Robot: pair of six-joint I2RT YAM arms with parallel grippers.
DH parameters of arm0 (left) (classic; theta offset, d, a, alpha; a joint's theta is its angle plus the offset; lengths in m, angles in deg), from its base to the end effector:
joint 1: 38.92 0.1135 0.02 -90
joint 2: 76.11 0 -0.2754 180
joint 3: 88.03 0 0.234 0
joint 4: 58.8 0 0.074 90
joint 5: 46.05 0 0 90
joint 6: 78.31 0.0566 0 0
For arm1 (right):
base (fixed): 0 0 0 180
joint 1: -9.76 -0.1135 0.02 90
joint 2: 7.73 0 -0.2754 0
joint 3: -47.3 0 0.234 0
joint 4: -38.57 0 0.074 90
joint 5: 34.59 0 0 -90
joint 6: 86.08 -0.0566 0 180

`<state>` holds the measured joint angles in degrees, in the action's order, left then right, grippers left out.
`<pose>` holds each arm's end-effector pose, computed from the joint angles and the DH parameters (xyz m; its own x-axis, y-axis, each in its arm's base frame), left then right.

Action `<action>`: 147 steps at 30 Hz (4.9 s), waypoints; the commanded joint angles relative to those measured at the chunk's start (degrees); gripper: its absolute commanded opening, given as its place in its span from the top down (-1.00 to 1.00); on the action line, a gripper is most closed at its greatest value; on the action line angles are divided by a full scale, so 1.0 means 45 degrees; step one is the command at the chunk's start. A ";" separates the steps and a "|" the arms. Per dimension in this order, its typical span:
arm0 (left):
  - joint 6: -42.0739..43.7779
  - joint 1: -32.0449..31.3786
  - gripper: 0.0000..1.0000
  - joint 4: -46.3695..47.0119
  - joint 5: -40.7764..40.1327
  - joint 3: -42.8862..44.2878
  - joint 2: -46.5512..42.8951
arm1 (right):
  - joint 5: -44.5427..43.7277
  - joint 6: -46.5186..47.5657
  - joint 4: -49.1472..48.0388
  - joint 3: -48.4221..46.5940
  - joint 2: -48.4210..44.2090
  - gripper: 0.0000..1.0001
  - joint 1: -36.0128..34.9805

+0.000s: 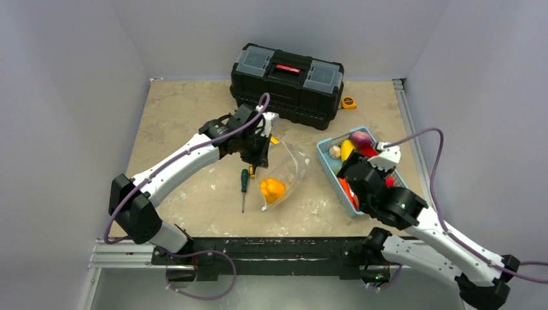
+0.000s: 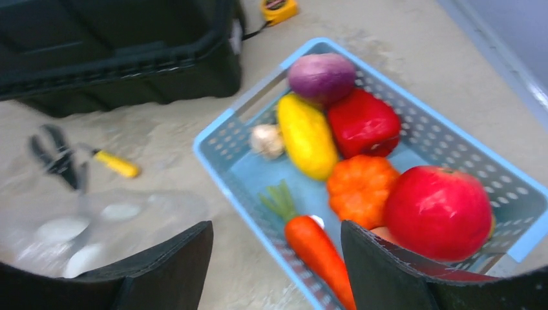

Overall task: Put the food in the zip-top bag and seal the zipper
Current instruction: Pick up the fake fruit from the bin, then place the fake fruit in the zipper food storage bag.

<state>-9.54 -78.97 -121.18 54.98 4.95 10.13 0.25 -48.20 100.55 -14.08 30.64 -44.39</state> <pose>0.2284 -0.2061 0.3088 -0.8477 0.2482 -0.4689 0.4369 0.8279 -0.3516 0.0975 0.0556 0.3090 -0.2967 0.3593 -0.8848 0.2359 0.9254 0.2967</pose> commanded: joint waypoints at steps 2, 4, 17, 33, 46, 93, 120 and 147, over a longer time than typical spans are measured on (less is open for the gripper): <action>0.0245 -0.0006 1.00 -0.0006 -0.0146 0.0519 -0.0112 | 0.3965 0.3123 -0.3420 0.0882 0.1059 -0.44 0.5198; 0.0246 -0.0007 1.00 0.0012 -0.0164 0.0493 -0.0194 | 0.5220 0.3542 -0.4168 0.1041 0.1741 -0.44 0.6770; 0.0248 -0.0014 1.00 0.0075 0.0245 0.0510 -0.0462 | 0.0249 0.0052 -0.1581 0.0537 0.3259 -0.36 0.8061; 0.0266 -0.0006 1.00 0.0078 0.0234 0.0475 -0.0570 | 0.2342 -0.2529 -0.1256 0.1950 0.3116 -0.98 0.8694; 0.0266 -0.0020 1.00 0.0088 0.0224 0.0461 -0.0481 | 0.2913 -0.2438 -0.2404 0.2773 0.3153 -0.50 0.8943; 0.0417 -0.0006 1.00 0.0211 0.1266 0.0511 -0.0174 | 1.2501 0.5025 -0.9635 -0.1740 0.2191 1.00 -0.0906; 0.0461 -0.0020 1.00 0.0487 0.2334 0.0431 0.0035 | 0.1203 0.5740 -0.6204 -0.3192 0.6513 -0.88 -0.3455; 0.0520 0.0000 1.00 0.0333 0.1355 0.0436 -0.0465 | 0.4097 0.2546 -0.4204 -0.2918 0.1555 -0.98 -0.3455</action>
<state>-8.21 -78.82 -120.48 61.65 5.26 10.13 20.82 -31.83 81.71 -30.41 41.77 -59.97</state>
